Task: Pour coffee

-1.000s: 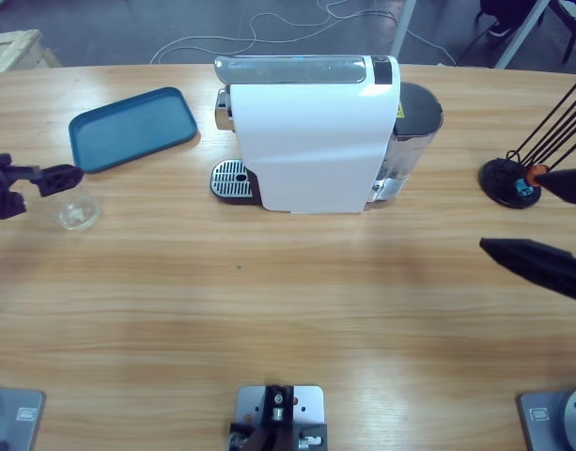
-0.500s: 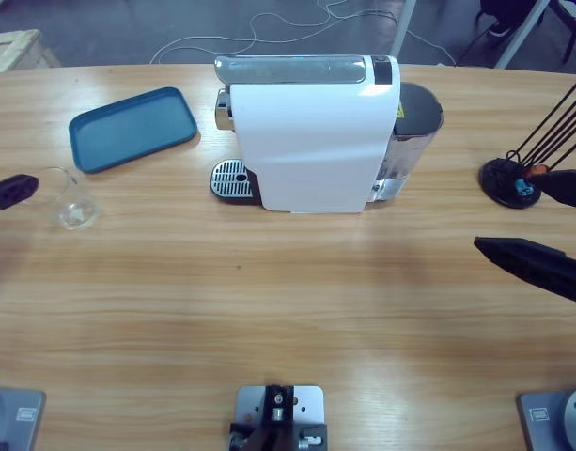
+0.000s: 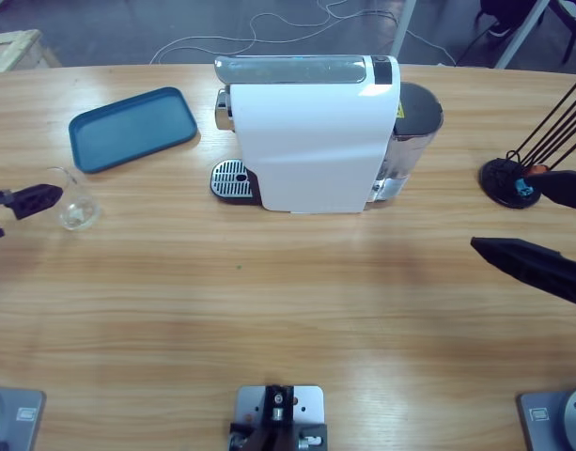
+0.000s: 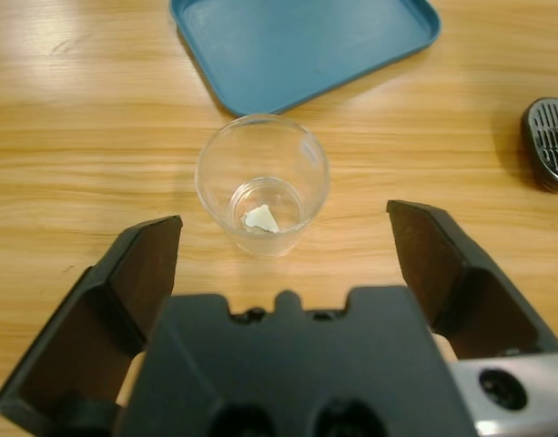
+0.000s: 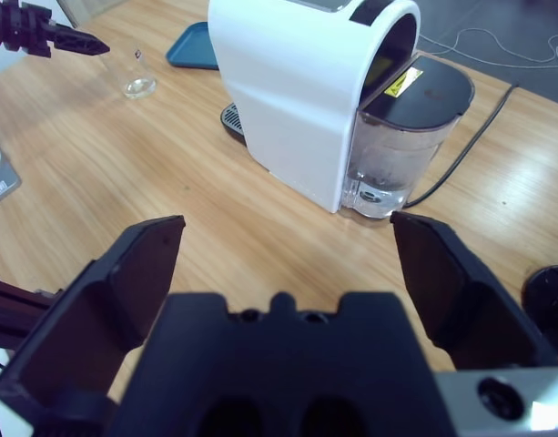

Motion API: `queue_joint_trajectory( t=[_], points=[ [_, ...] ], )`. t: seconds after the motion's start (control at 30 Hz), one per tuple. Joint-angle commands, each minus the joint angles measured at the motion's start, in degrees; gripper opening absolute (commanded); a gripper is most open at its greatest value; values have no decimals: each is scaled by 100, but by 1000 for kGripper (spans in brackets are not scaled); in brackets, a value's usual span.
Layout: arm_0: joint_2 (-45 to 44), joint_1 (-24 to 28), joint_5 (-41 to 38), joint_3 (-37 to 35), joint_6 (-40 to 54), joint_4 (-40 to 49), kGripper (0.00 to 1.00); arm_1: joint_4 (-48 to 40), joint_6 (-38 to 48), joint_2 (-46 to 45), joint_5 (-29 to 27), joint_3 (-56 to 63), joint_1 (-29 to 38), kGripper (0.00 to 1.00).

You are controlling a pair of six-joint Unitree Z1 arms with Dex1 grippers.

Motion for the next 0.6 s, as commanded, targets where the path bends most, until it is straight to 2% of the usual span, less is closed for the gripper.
queue_joint_trajectory(
  t=[0.03,0.6],
  points=[
    [773,557,-390,175,66,-623,964,-40,76,-10,-44,247,41,1000],
    [2158,821,-483,157,94,-1590,959,-40,76,-73,-143,330,41,1000]
  ],
)
